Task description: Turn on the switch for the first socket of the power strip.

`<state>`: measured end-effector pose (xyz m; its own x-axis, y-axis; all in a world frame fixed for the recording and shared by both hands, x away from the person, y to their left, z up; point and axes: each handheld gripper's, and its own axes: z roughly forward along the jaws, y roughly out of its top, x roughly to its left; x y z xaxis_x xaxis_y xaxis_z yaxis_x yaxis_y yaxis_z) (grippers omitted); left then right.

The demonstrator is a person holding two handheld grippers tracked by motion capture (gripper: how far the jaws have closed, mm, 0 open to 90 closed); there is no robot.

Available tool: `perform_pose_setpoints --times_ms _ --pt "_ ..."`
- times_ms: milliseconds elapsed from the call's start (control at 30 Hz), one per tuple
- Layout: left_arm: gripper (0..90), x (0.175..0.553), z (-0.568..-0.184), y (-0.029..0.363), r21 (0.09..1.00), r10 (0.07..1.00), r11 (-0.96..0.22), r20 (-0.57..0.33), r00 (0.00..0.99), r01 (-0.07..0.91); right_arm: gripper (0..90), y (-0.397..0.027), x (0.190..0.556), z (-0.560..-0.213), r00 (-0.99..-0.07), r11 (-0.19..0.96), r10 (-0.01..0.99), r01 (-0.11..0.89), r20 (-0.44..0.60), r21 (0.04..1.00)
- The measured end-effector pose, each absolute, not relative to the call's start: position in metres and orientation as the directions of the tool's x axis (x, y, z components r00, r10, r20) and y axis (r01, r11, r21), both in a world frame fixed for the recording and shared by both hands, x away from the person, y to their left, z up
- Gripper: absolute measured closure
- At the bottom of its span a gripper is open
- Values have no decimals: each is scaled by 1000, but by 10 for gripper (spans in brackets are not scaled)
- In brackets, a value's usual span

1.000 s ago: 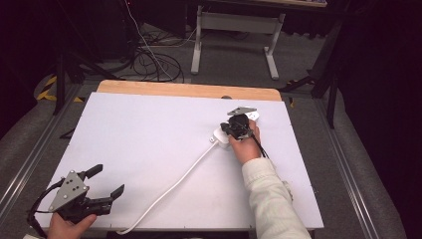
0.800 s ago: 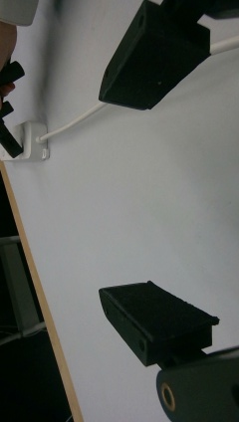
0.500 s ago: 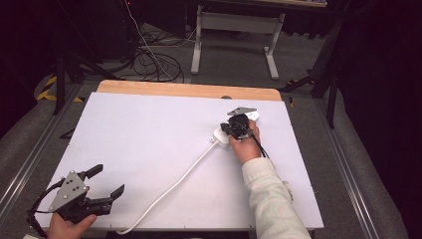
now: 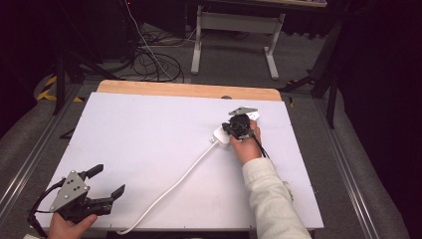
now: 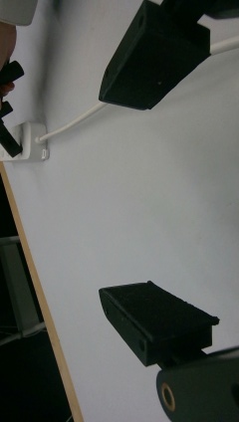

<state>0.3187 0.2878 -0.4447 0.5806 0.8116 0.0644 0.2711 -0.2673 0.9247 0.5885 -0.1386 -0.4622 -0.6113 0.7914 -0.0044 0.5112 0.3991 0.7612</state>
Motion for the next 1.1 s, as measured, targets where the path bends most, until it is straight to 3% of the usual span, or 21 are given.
perform_pose_setpoints --times_ms 467,1100 --pt "123 319 -445 288 924 814 -270 69 577 269 900 -140 576 -436 -662 440 748 442 -47 781" --pt "122 321 -445 287 923 813 -270 66 579 273 872 -149 557 -400 -666 401 745 400 -40 824"
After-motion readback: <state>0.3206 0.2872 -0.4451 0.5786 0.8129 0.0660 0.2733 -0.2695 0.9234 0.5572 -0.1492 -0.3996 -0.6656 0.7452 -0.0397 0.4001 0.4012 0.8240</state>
